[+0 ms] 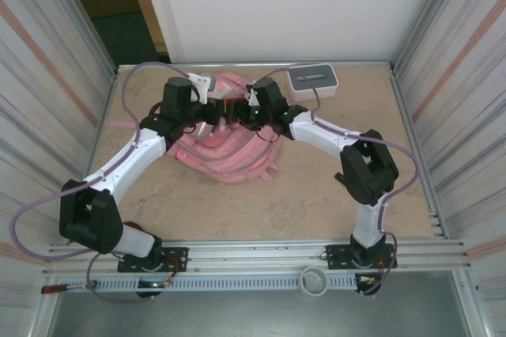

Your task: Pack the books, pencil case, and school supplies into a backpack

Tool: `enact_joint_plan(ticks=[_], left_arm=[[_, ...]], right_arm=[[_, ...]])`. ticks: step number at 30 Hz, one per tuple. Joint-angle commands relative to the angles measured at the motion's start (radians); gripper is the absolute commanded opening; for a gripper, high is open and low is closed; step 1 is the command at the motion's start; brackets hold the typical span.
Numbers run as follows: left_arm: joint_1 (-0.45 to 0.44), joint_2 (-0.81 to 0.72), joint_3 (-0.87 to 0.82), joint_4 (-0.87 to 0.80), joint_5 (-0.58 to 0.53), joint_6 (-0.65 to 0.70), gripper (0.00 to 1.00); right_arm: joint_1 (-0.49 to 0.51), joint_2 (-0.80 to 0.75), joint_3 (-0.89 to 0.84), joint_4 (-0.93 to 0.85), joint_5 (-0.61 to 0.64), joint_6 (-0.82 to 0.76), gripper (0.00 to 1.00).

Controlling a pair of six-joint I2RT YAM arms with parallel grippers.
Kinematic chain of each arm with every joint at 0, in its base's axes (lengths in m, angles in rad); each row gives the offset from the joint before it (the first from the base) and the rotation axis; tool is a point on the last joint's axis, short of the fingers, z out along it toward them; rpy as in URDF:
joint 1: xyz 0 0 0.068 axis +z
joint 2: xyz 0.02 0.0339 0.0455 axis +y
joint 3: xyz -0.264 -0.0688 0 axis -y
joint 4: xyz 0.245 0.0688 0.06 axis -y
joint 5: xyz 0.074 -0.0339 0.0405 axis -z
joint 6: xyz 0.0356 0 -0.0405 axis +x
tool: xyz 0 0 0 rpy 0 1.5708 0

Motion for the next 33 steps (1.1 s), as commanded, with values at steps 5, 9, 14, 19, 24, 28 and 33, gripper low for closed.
enact_joint_plan(ticks=[5,9,14,19,24,28,33], left_arm=[[-0.002,-0.061,0.036,0.108,0.038,-0.022,0.00],[0.001,-0.057,0.025,0.105,0.043,-0.022,0.00],[0.002,-0.058,-0.001,0.118,0.034,-0.016,0.00],[0.004,-0.051,-0.010,0.126,0.038,-0.010,0.00],[0.006,-0.039,-0.015,0.137,0.050,-0.007,0.00],[0.007,-0.035,-0.018,0.133,0.047,0.001,0.00],[0.015,-0.046,-0.029,0.133,0.050,0.002,0.00]], right_arm=[[-0.015,-0.148,-0.088,0.000,-0.030,-0.061,0.61],[-0.048,-0.311,-0.224,-0.074,0.015,-0.130,0.62],[-0.125,-0.519,-0.353,-0.420,0.324,-0.293,0.76],[-0.262,-0.620,-0.459,-0.661,0.584,-0.384,0.92],[-0.469,-0.618,-0.588,-0.619,0.455,-0.396,0.99],[-0.547,-0.535,-0.599,-0.597,0.391,-0.380,0.99],[-0.581,-0.442,-0.607,-0.612,0.374,-0.364,0.99]])
